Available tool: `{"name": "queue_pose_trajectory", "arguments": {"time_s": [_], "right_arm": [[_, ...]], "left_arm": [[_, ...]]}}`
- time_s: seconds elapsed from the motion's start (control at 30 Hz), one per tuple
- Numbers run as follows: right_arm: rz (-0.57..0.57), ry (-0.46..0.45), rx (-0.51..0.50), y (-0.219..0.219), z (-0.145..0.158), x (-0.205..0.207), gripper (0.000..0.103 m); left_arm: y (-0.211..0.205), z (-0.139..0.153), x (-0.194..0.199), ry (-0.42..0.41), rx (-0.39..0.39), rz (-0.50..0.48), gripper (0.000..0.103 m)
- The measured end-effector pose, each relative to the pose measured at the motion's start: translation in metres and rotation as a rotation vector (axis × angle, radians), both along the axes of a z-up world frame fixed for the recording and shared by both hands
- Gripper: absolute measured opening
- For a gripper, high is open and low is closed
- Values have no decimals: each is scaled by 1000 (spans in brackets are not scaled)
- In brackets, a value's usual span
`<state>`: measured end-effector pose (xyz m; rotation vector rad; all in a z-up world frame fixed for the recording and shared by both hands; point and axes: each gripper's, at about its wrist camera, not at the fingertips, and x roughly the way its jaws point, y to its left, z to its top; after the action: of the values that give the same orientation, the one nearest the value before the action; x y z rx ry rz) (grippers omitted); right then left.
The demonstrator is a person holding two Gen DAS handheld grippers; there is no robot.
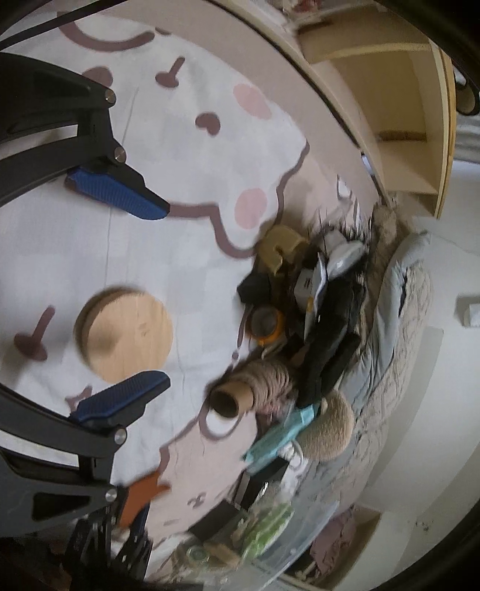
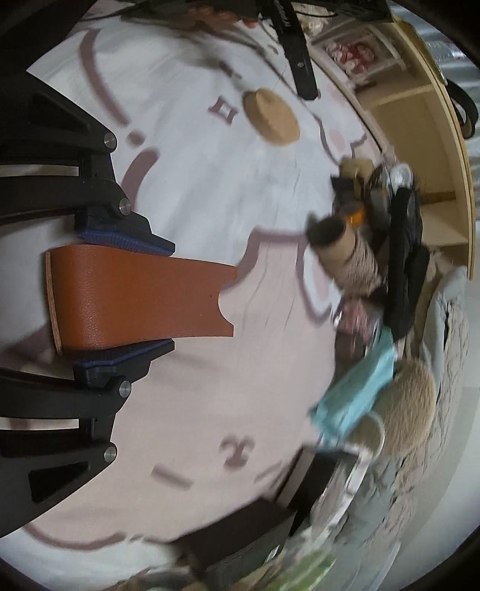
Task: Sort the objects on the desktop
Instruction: 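Grasp the leather strip with the right gripper while the left gripper sets the disc down, then hold the leather strip raised in the right gripper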
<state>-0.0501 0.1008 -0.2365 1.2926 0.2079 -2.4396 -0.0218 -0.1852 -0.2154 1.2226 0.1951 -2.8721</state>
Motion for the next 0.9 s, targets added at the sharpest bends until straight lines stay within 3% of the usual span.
{"name": "queue_pose_trajectory", "arguments": {"time_s": [0.3,0.43,0.57,0.7,0.77,0.9], "right_arm": [[-145,-24,-43,61,5,0,45],[-187,-21,-78,78,4,-1,45],[-191,-7,-77,77,1,-1,45],[-188,4,-76,77,-1,0,45],[-195,9,-91,79,-3,0,45],[-196,28,-81,76,-6,1,46]], "left_arm": [[-26,-12,-13,-82,-184,163,84],[-33,-27,-12,-143,-148,143,84],[-20,-29,-12,-137,-200,99,84],[-19,-28,-15,-132,-151,47,84],[-11,-29,-16,-125,-200,36,84],[-5,-29,-22,-142,-203,24,84]]}}
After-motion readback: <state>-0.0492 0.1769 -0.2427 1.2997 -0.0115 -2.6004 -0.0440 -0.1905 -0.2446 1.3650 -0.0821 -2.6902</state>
